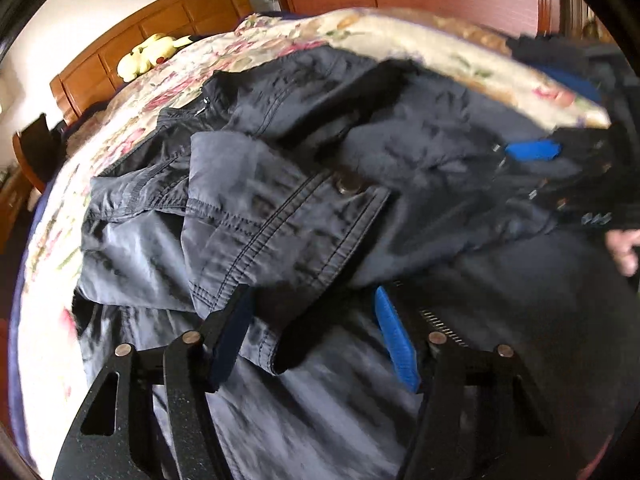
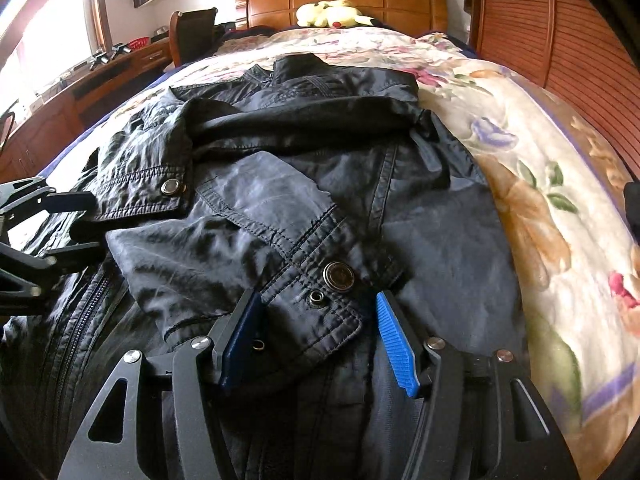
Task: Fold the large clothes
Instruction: 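Move the left gripper to the jacket hem and close on it, then lift the hem with the left gripper and fold it toward the collar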
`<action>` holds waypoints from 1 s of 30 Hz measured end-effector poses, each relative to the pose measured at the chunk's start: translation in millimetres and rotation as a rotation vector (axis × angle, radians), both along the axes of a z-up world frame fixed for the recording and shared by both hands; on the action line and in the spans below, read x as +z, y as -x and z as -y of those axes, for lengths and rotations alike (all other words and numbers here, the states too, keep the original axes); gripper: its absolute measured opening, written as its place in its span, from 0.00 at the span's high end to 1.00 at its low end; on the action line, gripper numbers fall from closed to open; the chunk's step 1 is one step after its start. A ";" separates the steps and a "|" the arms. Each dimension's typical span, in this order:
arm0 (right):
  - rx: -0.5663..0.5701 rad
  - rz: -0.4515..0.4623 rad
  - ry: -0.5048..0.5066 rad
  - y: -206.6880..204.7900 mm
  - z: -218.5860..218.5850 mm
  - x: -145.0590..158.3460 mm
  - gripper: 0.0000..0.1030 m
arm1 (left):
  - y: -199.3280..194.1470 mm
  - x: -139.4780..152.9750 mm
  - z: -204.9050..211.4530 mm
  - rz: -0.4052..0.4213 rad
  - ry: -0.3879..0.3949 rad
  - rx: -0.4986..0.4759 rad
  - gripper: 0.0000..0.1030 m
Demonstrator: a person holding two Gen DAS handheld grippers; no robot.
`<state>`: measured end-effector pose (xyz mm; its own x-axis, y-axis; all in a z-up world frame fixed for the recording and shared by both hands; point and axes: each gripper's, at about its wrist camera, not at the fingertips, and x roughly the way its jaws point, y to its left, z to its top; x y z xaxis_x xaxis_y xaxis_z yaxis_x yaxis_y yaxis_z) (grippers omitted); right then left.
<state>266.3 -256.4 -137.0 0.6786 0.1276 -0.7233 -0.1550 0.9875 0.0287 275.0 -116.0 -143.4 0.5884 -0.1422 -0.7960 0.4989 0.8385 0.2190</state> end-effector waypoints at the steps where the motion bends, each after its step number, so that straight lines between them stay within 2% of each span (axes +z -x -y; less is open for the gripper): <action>1: 0.000 0.000 0.000 0.0 0.0 -0.1 0.41 | -0.4 -0.4 -0.8 0.005 -0.016 0.000 0.47; 2: 0.001 0.000 -0.001 -0.3 0.2 0.1 0.41 | -0.6 -0.3 -1.6 0.014 -0.033 0.004 0.57; 7: 0.002 0.000 -0.004 -0.4 1.0 -0.1 0.41 | -0.6 9.2 -14.5 0.071 -0.071 0.026 0.89; 13: 0.003 -0.001 -0.003 -0.4 1.3 -0.6 0.41 | -8.2 49.1 -53.8 0.166 0.021 0.135 0.93; 17: 0.003 -0.001 -0.004 -0.5 1.3 -0.6 0.41 | -18.5 64.8 -83.2 0.174 0.055 0.218 0.93; 23: 0.004 -0.001 -0.004 -0.5 1.4 -0.6 0.41 | -23.8 49.9 -115.4 0.115 0.062 0.304 0.93; 26: 0.004 -0.001 -0.005 -0.5 1.7 -0.8 0.41 | -16.7 40.9 -121.0 0.111 0.042 0.315 0.93; 30: 0.004 -0.001 -0.004 -0.5 1.5 -0.8 0.41 | -5.8 37.1 -129.8 0.086 0.092 0.318 0.93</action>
